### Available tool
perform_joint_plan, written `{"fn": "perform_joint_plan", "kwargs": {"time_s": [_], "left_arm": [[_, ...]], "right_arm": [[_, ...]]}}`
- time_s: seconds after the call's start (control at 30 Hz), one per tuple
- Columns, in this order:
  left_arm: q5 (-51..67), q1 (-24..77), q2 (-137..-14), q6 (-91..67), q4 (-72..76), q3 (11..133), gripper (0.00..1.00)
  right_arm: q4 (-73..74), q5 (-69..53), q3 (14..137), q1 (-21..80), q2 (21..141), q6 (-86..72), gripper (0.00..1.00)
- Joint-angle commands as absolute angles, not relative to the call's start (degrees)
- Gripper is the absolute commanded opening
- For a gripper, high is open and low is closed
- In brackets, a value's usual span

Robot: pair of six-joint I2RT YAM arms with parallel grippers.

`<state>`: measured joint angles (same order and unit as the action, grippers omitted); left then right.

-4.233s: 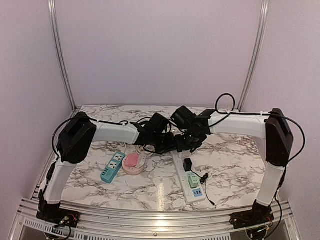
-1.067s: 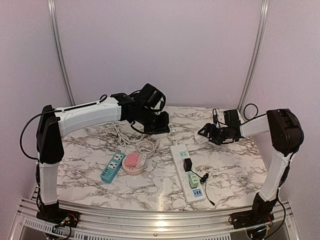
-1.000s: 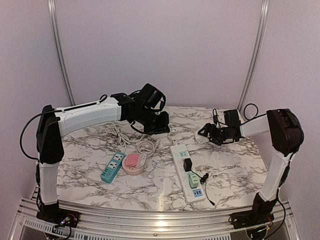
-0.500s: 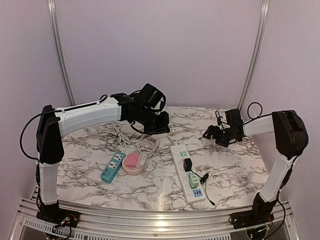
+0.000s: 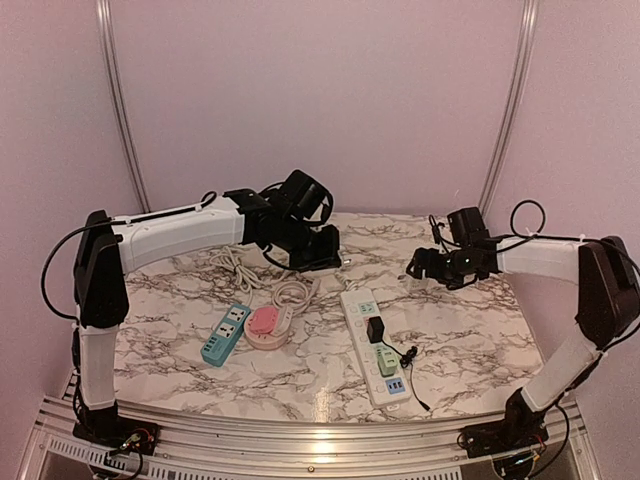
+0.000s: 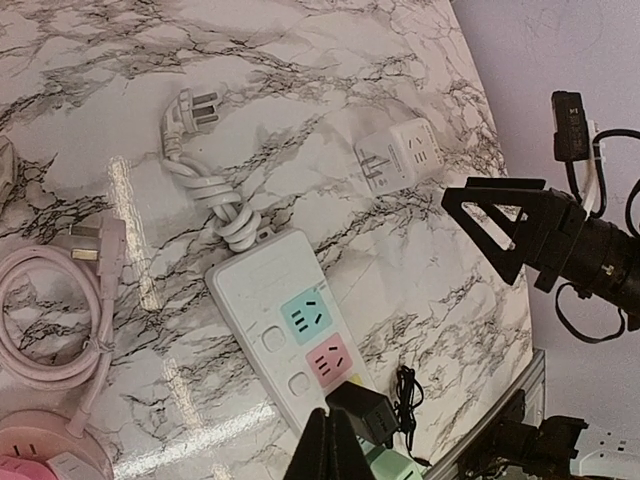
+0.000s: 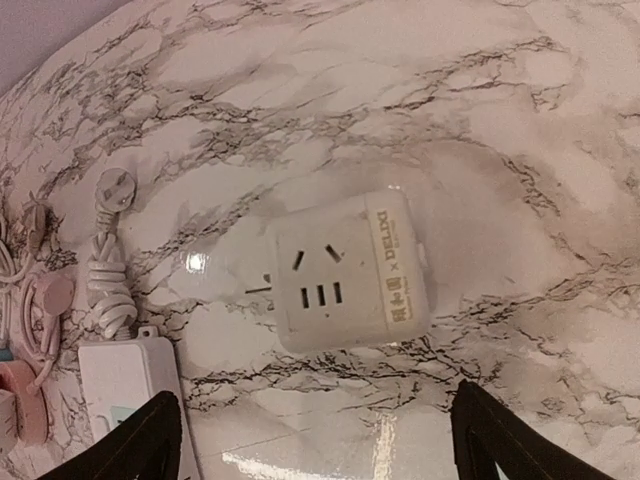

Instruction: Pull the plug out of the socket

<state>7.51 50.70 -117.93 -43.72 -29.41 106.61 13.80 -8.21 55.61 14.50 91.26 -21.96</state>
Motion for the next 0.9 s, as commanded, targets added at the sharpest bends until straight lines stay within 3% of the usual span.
{"fn": "perform_joint_plan", "kwargs": {"time_s": [0.0, 0.37, 0.6, 0.87], "left_arm": [[8.0, 51.1, -119.8, -44.1, -28.1, 104.9, 0.00], [10.0, 51.1, -120.5, -44.8, -23.6, 100.7, 0.00], [11.1, 51.0, -120.4, -44.1, -22.1, 99.5, 0.00], [13.9, 50.9, -122.5, -44.1, -19.6, 99.3, 0.00]], "right_arm": [[20.4, -4.6, 56.8, 20.1, 88.1, -21.2, 0.90], [28.3, -0.3, 59.3, 34.4, 84.4, -26.8, 0.81], [33.1, 5.0, 60.4, 42.8, 86.1, -31.4, 0.67], [35.0, 7.7, 62.2, 48.0, 88.6, -35.7, 0.57]]}}
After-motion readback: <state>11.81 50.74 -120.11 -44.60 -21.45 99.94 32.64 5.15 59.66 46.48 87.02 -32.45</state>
